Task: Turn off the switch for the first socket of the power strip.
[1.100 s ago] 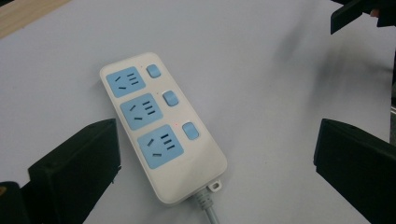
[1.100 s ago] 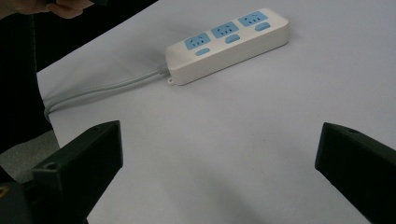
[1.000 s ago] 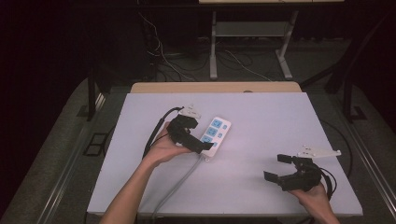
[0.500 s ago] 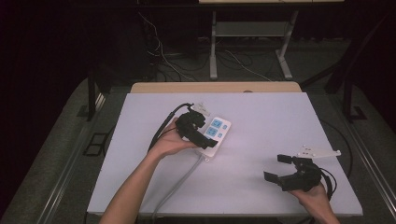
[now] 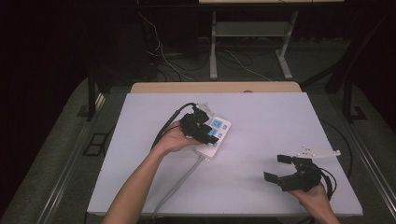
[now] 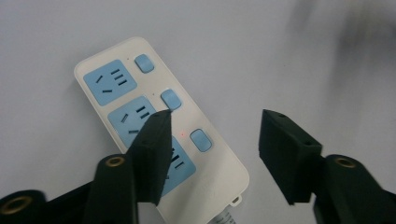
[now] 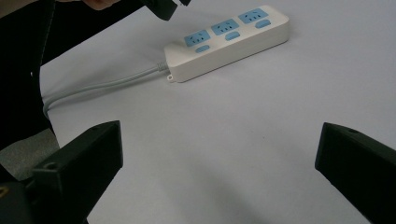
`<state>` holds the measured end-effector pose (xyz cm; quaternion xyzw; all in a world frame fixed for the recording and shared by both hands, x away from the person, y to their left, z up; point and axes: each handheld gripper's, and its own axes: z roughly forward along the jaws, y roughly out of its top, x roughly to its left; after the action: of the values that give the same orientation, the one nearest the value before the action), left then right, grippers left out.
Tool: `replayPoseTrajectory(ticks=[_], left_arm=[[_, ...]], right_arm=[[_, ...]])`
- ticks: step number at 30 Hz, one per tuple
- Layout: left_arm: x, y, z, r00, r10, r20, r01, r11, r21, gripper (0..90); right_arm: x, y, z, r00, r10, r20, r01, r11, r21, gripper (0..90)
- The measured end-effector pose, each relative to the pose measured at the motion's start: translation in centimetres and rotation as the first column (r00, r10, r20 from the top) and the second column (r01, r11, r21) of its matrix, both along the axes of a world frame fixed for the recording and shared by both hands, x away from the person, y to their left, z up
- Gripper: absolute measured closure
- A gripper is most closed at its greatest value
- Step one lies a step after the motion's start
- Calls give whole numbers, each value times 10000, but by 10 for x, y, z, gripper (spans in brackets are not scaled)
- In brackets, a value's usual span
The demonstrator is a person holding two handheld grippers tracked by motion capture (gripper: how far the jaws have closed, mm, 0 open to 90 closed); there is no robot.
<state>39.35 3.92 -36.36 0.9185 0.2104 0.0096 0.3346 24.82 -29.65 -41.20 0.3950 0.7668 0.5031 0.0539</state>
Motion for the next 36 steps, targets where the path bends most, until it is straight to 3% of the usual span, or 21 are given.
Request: replayPoseTrajectory(ticks=[6,11,22,36], left_arm=[[3,-5,-4,10000,-74,-50,75,9998,171,618],[4,-10,-10,9999,-136,-71,139,9993,355,672],[10,-16,-21,9987,-277,-424,304,9975,644,891],[15,-21,-35,9980,-244,-581,291,9963,808,896]], right_arm=[[0,0,0,10000,-2,10,2,10000,1,6],[0,0,0,10000,-13,17,13,10000,-1,6],[-1,-2,1,9999,-110,90,110,9999,-39,6],[-2,-3,2,9998,-176,135,177,9998,-8,6]])
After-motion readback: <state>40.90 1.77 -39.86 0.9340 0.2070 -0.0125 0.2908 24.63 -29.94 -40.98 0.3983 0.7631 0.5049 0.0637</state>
